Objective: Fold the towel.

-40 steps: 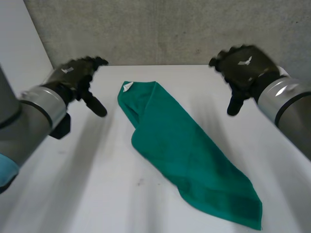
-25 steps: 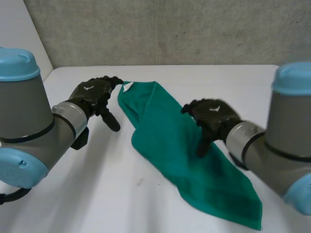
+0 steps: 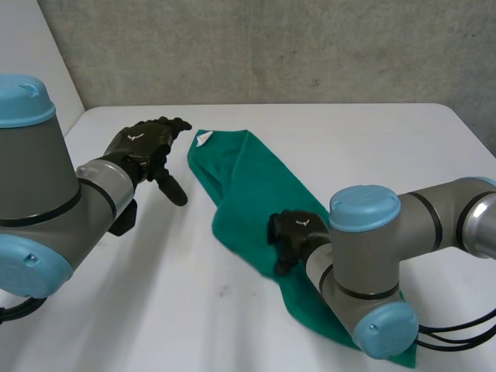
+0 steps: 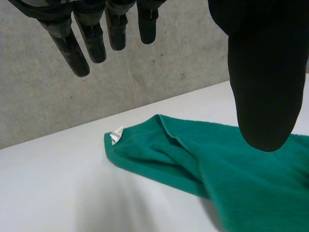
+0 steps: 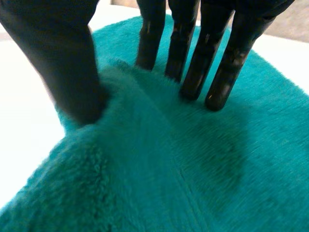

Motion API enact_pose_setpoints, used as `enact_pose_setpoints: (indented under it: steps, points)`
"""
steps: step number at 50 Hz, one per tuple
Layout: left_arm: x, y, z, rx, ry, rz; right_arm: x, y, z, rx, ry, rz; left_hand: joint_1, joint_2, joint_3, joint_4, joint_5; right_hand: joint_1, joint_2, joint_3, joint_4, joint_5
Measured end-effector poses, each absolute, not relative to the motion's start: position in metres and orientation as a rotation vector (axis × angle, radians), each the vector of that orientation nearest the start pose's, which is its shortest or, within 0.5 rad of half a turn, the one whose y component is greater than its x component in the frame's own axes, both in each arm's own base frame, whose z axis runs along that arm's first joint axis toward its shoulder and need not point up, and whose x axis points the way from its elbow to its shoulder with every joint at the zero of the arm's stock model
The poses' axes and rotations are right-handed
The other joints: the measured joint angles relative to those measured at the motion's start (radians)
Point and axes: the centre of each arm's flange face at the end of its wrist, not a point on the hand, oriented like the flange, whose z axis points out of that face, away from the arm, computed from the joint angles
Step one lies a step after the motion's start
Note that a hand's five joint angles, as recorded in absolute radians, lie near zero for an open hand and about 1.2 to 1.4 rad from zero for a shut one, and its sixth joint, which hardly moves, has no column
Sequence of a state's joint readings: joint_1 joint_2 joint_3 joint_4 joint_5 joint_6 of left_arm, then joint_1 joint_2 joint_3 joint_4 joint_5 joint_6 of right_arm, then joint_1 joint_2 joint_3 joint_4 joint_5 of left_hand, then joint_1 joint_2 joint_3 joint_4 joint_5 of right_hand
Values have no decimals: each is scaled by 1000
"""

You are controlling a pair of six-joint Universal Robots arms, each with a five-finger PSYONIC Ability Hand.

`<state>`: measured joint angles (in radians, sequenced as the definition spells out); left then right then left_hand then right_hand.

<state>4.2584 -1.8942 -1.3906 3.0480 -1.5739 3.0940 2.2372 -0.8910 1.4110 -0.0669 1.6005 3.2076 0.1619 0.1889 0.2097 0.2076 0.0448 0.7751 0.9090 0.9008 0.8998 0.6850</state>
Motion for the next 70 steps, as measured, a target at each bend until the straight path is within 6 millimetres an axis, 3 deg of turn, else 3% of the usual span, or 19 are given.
enact_pose_setpoints:
  steps: [4, 5, 11, 13, 15, 18, 23, 28, 39, 41, 49, 54, 55, 56, 57, 63, 68, 69, 70]
  points:
    - [-274, -264, 247, 550, 2686, -2090, 338, -226, 119, -676, 2293, -1464, 0, 0, 0, 0, 0, 116, 172, 181, 183, 175]
    - [-274, -264, 248, 550, 2686, -2090, 338, -233, 135, -651, 2233, -1602, 0, 0, 0, 0, 0, 140, 246, 275, 283, 254]
    - [-275, -264, 249, 549, 2682, -2096, 334, -235, 217, -610, 1971, -1905, 0, 0, 0, 0, 0, 140, 246, 275, 288, 258]
    - [-275, -264, 249, 549, 2682, -2096, 334, -235, 217, -610, 1971, -1905, 0, 0, 0, 0, 0, 140, 246, 275, 288, 258]
    - [-275, -265, 250, 546, 2675, -2108, 329, -225, 288, -631, 1756, -2076, 0, 0, 0, 0, 0, 140, 246, 275, 288, 273]
    - [-275, -269, 251, 533, 2653, -2140, 328, -215, 321, -713, 1679, -2100, 0, 0, 0, 0, 0, 140, 246, 276, 288, 274]
    - [-274, -277, 251, 506, 2617, -2188, 328, -206, 338, -798, 1668, -2059, 0, 0, 0, 0, 0, 140, 246, 279, 288, 274]
    - [-273, -305, 237, 446, 2548, -2268, 324, -186, 363, -906, 1646, -1965, 0, 0, 0, 0, 0, 140, 246, 280, 288, 274]
    - [-286, -326, 178, 575, 2692, -2161, 317, -154, 391, -999, 1475, -1908, 0, 0, 0, 0, 0, 140, 246, 280, 288, 274]
    - [-297, -323, 157, 724, 2804, -2109, 316, -149, 392, -1017, 1447, -1895, 0, 0, 0, 0, 0, 140, 246, 280, 288, 274]
    - [-319, -297, 127, 1122, 3105, -1922, 313, -147, 391, -1022, 1443, -1894, 29, 21, 14, 15, 13, 151, 246, 280, 288, 279]
    - [-324, -281, 131, 1262, 3238, -1810, 307, -159, 386, -1001, 1488, -1913, 584, 497, 452, 460, 445, 151, 246, 280, 288, 279]
    - [-324, -281, 131, 1262, 3238, -1810, 307, -159, 386, -1001, 1488, -1913, 584, 497, 452, 460, 445, 151, 246, 280, 288, 279]
    - [-325, -277, 135, 1285, 3275, -1786, 306, -162, 385, -997, 1497, -1917, 892, 773, 747, 739, 720, 151, 246, 280, 288, 279]
    - [-326, -275, 138, 1294, 3303, -1776, 304, -169, 383, -986, 1518, -1926, 998, 904, 866, 877, 858, 151, 246, 280, 288, 279]
    - [-328, -276, 153, 1244, 3350, -1806, 300, -186, 379, -957, 1565, -1948, 1003, 998, 973, 980, 913, 151, 246, 280, 288, 279]
    - [-310, -317, 189, 735, 3046, -2150, 291, -217, 375, -896, 1644, -1995, 1003, 1002, 976, 983, 913, 157, 246, 280, 288, 279]
    - [-310, -317, 189, 735, 3046, -2150, 291, -217, 375, -896, 1644, -1995, 1003, 1002, 976, 983, 913, 157, 246, 280, 288, 279]
    - [-297, -327, 204, 549, 2907, -2247, 288, -228, 373, -872, 1673, -2006, 1003, 1002, 976, 983, 913, 166, 246, 280, 288, 279]
